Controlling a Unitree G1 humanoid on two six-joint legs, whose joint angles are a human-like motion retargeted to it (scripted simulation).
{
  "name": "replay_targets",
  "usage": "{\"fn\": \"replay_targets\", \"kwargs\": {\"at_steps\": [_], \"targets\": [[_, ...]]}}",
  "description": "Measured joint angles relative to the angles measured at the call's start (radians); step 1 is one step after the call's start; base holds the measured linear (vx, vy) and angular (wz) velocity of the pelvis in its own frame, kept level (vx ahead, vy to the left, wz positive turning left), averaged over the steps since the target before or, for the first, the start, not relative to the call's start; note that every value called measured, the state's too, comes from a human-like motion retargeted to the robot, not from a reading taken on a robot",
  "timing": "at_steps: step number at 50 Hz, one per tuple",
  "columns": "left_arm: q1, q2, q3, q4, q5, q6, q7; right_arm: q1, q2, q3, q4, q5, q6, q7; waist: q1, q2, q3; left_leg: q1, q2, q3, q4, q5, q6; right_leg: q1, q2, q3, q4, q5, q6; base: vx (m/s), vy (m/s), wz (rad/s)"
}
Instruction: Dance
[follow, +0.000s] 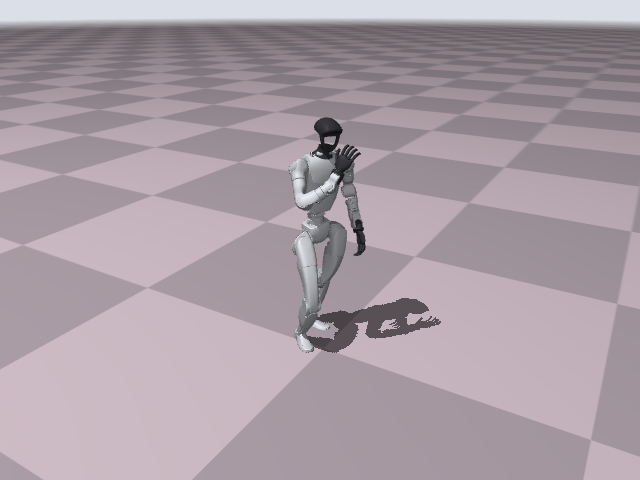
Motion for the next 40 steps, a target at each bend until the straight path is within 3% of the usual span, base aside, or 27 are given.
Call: {"fn": "replay_targets", "kwargs": {"at_steps": [3,7,10,13,15,17,20,22,25,27,32,35,40], "targets": [[0.005,-0.022,0.047,-0.006,-0.010,0.001,0.007,0.074,-0.010,-0.022,-0.100,0.045,0.006,0.039,-0.011,0.000,-0.023,-0.034,0.026,0.029,0.034,-0.009,-0.004,0.052,0.036,-0.029,-0.152,0.017,0.030,0.04,-0.11,-0.36],[0.011,-0.040,0.102,-0.151,0.006,0.012,-0.014,0.270,-0.042,0.001,-0.050,0.082,0.034,0.135,-0.004,0.004,-0.032,-0.125,0.092,0.037,0.243,-0.064,-0.021,0.148,0.093,-0.044,-0.340,0.018,0.038,0.11,-0.13,-0.51],[0.014,-0.037,0.127,-0.354,0.014,0.021,-0.079,0.423,-0.087,0.037,0.118,0.055,0.079,0.229,0.028,0.032,-0.019,-0.256,0.200,-0.015,0.569,-0.090,-0.072,0.226,0.170,-0.050,-0.467,0.065,0.036,0.14,-0.11,-0.66],[-0.009,-0.027,0.124,-0.589,0.008,0.022,-0.181,0.551,-0.133,0.052,0.349,-0.004,0.144,0.319,0.050,0.047,-0.008,-0.365,0.308,0.017,0.828,-0.103,-0.078,0.269,0.206,-0.045,-0.517,0.085,0.032,0.14,-0.05,-0.42],[-0.019,-0.010,0.116,-0.772,-0.022,0.046,-0.261,0.610,-0.139,0.041,0.547,-0.064,0.173,0.376,0.081,0.086,-0.011,-0.447,0.389,-0.002,0.952,-0.134,-0.077,0.325,0.272,-0.042,-0.626,0.145,0.026,0.16,-0.01,-0.71],[-0.032,-0.002,0.107,-0.888,-0.050,0.049,-0.324,0.660,-0.141,0.024,0.707,-0.117,0.209,0.409,0.094,0.103,-0.015,-0.485,0.406,-0.017,0.941,-0.147,-0.071,0.359,0.290,-0.028,-0.670,0.176,0.036,0.18,0.01,-0.69],[-0.018,0.027,0.121,-1.010,-0.097,0.062,-0.389,0.714,-0.129,-0.042,0.873,-0.169,0.226,0.425,0.092,0.113,-0.029,-0.479,0.363,-0.044,0.749,-0.111,-0.068,0.439,0.289,-0.003,-0.805,0.256,0.063,0.22,0.03,-0.66],[0.030,0.051,0.168,-1.038,-0.103,0.058,-0.397,0.758,-0.146,-0.114,0.854,-0.170,0.216,0.393,0.072,0.126,-0.045,-0.433,0.318,-0.067,0.590,-0.048,-0.078,0.472,0.280,0.019,-0.849,0.279,0.077,0.24,0.04,-0.79],[0.137,0.108,0.287,-1.026,-0.061,0.026,-0.360,0.813,-0.193,-0.261,0.697,-0.167,0.161,0.294,0.034,0.173,-0.070,-0.382,0.308,-0.073,0.509,-0.029,-0.085,0.481,0.290,0.049,-0.844,0.268,0.083,0.24,0.05,-0.85],[0.241,0.163,0.405,-1.000,-0.003,-0.009,-0.311,0.900,-0.230,-0.390,0.467,-0.198,0.149,0.207,0.011,0.163,-0.077,-0.256,0.247,-0.045,0.320,0.033,-0.074,0.522,0.251,0.068,-0.872,0.262,0.093,0.26,0.06,-0.71],[0.344,0.220,0.661,-0.859,0.135,-0.038,-0.170,0.957,-0.241,-0.577,0.244,-0.305,0.116,0.065,-0.010,0.176,-0.088,-0.195,0.231,0.003,0.280,0.020,-0.070,0.523,0.231,0.081,-0.829,0.217,0.101,0.16,0.06,-0.60],[0.294,0.226,0.717,-0.818,0.176,-0.040,-0.109,0.982,-0.217,-0.535,0.291,-0.331,0.145,0.087,-0.002,0.155,-0.089,-0.160,0.214,0.026,0.258,0.022,-0.065,0.525,0.213,0.083,-0.798,0.191,0.109,0.06,0.06,-0.45],[0.161,0.200,0.583,-0.849,0.133,-0.026,-0.164,0.932,-0.153,-0.327,0.754,-0.311,0.230,0.248,0.018,0.121,-0.085,-0.108,0.186,0.051,0.210,0.033,-0.054,0.518,0.186,0.079,-0.736,0.155,0.120,-0.02,0.05,-0.33]]}}
